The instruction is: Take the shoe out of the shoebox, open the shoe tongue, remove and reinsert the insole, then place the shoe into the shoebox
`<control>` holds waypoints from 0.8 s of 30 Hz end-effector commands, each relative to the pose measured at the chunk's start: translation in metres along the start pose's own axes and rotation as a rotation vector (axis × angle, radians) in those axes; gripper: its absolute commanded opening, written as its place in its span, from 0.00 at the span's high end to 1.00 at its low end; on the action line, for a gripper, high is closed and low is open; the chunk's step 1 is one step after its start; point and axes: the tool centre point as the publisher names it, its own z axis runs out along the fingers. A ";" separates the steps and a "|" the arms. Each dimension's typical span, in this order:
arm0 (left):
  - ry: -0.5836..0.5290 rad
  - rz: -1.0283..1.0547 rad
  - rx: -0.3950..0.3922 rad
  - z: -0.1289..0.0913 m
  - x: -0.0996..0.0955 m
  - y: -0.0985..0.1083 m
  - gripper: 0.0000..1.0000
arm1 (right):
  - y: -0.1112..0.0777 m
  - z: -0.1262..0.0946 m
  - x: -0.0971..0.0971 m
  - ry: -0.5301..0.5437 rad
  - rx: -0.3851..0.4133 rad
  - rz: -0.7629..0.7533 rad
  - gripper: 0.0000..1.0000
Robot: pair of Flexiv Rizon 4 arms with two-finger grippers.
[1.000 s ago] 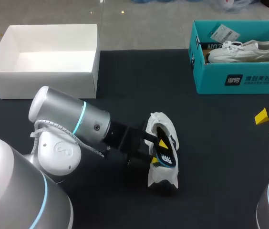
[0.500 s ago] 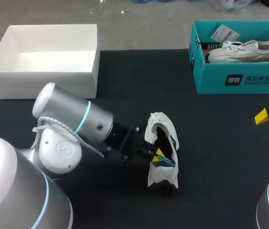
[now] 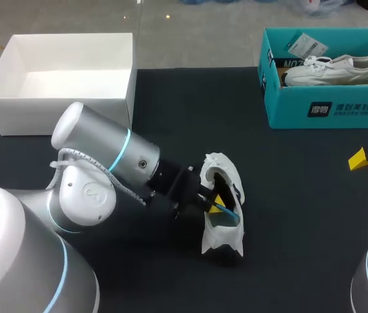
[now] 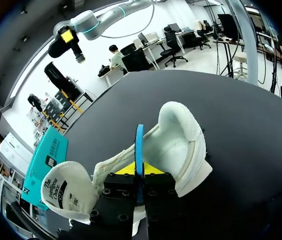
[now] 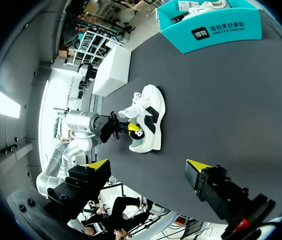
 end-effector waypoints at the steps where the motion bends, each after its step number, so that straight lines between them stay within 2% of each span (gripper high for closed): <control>1: -0.043 0.009 0.031 -0.005 0.005 -0.009 0.51 | -0.009 -0.001 0.001 -0.003 -0.075 0.001 0.00; 2: -0.046 0.015 0.028 -0.007 0.005 -0.012 0.47 | -0.009 -0.001 0.001 -0.003 -0.075 0.001 0.00; 3: -0.049 0.018 0.027 -0.010 0.005 -0.015 0.47 | -0.009 -0.001 0.001 -0.003 -0.075 0.001 0.00; 7: -0.054 0.039 0.016 -0.016 0.005 -0.022 0.53 | -0.009 -0.001 0.001 -0.003 -0.075 0.001 0.00; 11: -0.037 0.046 0.001 -0.016 0.007 -0.023 0.64 | -0.009 -0.001 0.001 -0.003 -0.075 0.001 0.00; 13: -0.030 0.045 -0.002 -0.015 0.009 -0.022 0.76 | -0.009 -0.001 0.001 -0.003 -0.075 0.001 0.00; 15: -0.024 0.042 0.004 -0.012 0.009 -0.021 1.00 | -0.009 -0.001 0.001 -0.003 -0.075 0.001 0.00; 24: 0.022 0.025 0.031 0.009 0.009 -0.011 1.00 | -0.009 -0.001 0.001 -0.003 -0.075 0.001 0.00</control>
